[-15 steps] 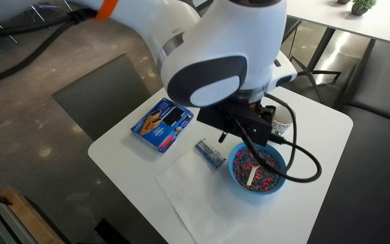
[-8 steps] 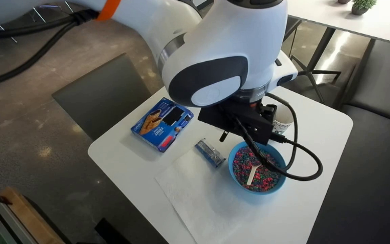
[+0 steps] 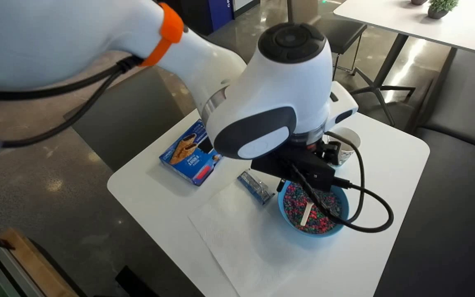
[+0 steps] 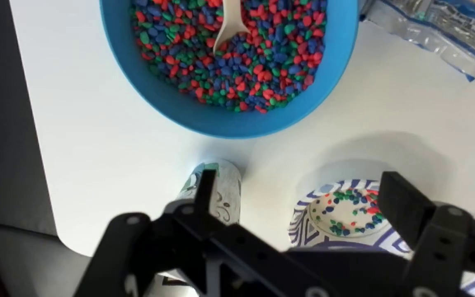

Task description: Use the spoon to take some contents from the blue bowl and place them in the black and white bowl on the right.

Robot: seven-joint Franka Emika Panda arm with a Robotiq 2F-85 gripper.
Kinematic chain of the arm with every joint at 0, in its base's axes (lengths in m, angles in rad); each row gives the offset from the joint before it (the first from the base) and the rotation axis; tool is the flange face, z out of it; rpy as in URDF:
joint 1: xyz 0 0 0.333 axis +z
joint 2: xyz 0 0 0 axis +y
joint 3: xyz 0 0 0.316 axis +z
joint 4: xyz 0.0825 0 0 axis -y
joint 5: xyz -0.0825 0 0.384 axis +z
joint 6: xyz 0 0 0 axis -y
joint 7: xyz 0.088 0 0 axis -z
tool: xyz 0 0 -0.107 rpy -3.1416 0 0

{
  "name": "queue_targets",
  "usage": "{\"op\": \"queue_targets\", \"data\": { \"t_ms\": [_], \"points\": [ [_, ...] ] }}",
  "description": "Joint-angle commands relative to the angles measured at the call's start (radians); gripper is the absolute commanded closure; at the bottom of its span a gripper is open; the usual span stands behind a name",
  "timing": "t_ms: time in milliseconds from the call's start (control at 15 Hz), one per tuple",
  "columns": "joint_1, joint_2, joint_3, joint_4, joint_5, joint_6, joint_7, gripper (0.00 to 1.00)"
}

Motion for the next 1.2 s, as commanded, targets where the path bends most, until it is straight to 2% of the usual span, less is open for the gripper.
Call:
{"op": "queue_targets", "data": {
  "t_ms": [0, 267, 667, 800, 1133],
  "points": [
    [-0.064, 0.090, 0.033, 0.028, -0.060, 0.062, -0.027, 0.00],
    [-0.119, 0.157, 0.048, 0.071, -0.129, 0.078, -0.067, 0.00],
    [-0.117, 0.178, 0.012, 0.075, -0.226, 0.055, -0.063, 0.00],
    [-0.096, 0.174, -0.017, 0.066, -0.250, 0.043, -0.033, 0.19],
    [-0.081, 0.169, -0.056, 0.055, -0.298, 0.021, -0.007, 0.48]
  ]
}}
